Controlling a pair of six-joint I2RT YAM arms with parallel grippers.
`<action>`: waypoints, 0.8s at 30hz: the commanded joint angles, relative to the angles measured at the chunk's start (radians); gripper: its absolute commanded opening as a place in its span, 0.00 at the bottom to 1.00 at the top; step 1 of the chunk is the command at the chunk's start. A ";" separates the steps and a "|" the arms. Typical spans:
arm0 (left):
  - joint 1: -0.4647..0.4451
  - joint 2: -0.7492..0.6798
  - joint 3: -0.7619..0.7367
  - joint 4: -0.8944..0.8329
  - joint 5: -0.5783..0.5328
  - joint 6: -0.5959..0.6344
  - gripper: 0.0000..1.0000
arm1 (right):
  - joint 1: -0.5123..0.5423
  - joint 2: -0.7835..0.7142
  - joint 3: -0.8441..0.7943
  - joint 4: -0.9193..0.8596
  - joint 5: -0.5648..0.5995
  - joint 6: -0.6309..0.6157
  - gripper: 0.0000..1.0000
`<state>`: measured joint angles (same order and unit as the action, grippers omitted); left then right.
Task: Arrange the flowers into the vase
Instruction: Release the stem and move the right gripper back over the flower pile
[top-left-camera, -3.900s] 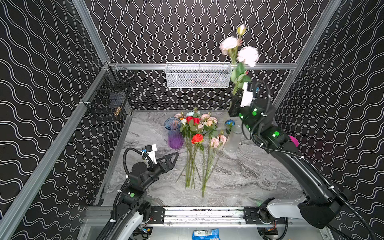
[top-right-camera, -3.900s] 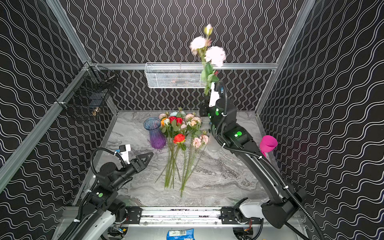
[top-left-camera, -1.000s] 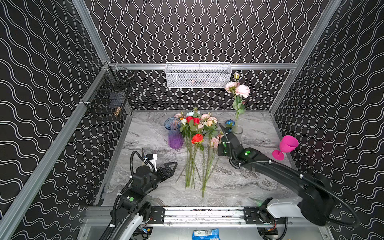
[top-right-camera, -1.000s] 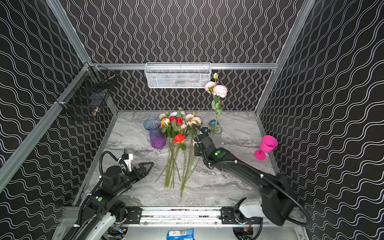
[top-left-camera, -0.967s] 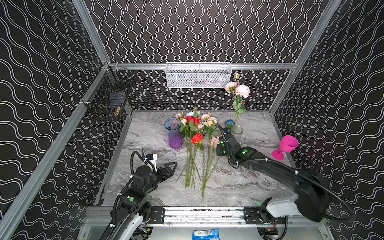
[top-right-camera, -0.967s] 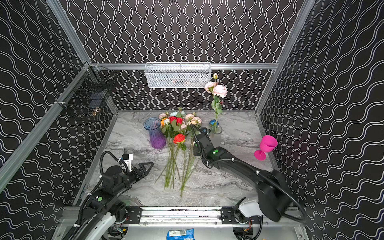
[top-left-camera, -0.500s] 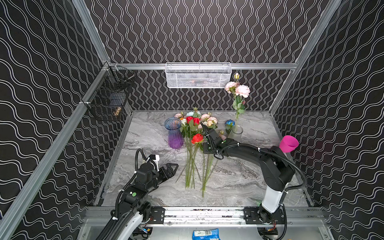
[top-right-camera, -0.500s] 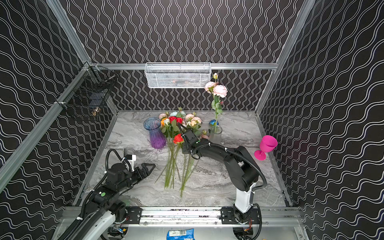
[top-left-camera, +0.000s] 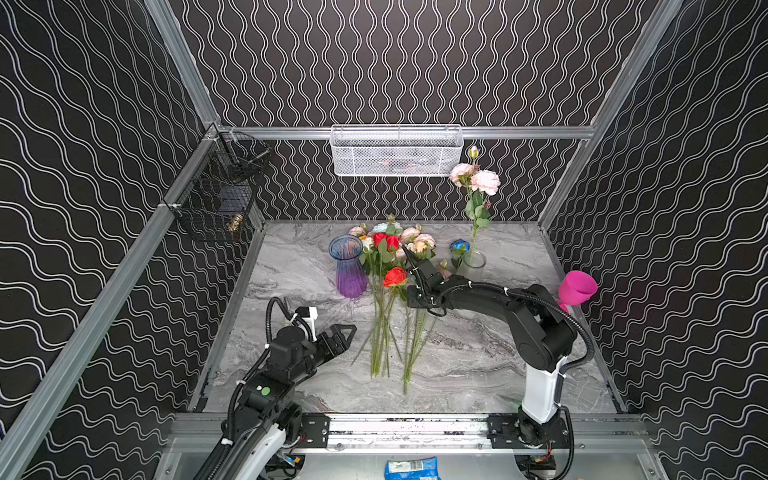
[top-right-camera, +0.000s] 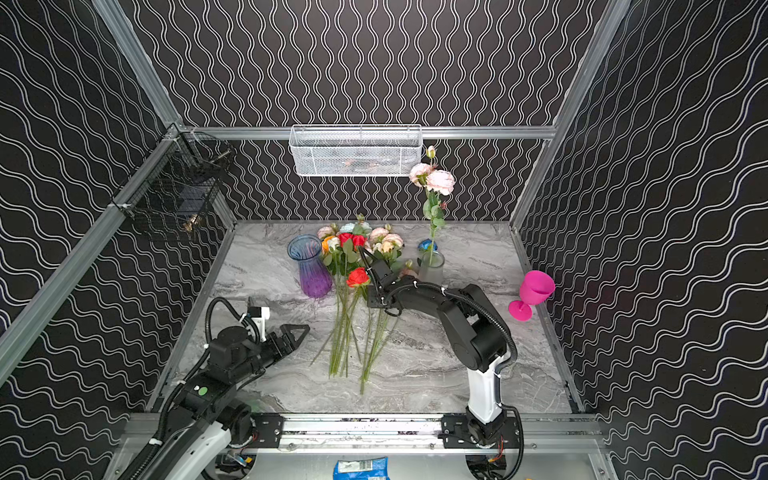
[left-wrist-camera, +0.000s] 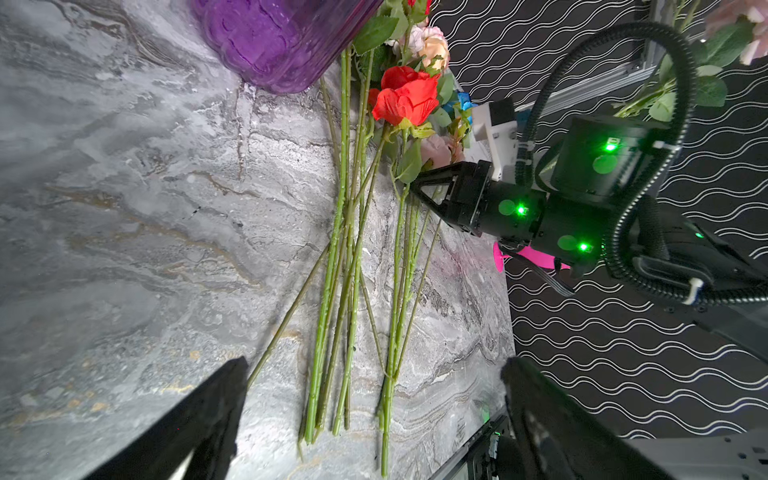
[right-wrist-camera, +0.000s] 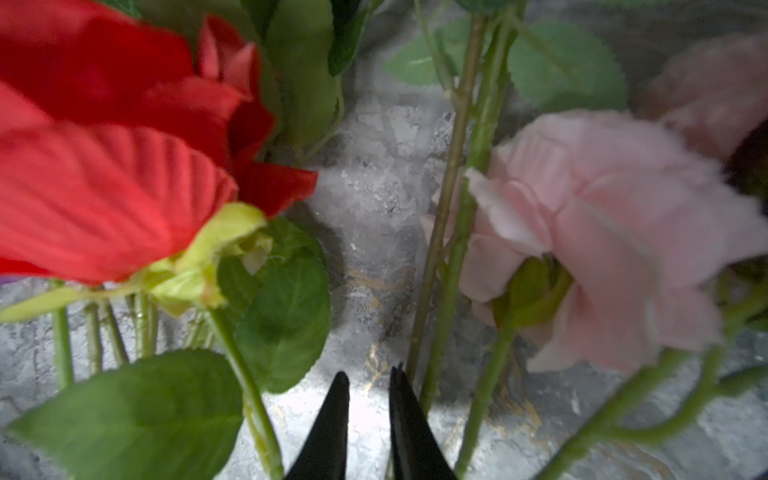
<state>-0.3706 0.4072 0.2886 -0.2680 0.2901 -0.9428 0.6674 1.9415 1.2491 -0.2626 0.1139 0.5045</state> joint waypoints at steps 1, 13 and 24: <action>-0.001 -0.010 0.009 -0.005 -0.015 0.004 0.99 | -0.001 -0.016 -0.003 0.003 0.001 0.008 0.22; -0.001 -0.003 -0.004 0.023 -0.005 -0.002 0.99 | -0.012 -0.055 -0.002 -0.011 0.005 -0.013 0.24; -0.001 -0.019 -0.007 0.006 -0.008 0.002 0.99 | -0.026 0.026 0.021 0.006 -0.042 -0.010 0.24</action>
<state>-0.3706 0.3950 0.2867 -0.2733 0.2844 -0.9428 0.6468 1.9591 1.2659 -0.2657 0.0856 0.4953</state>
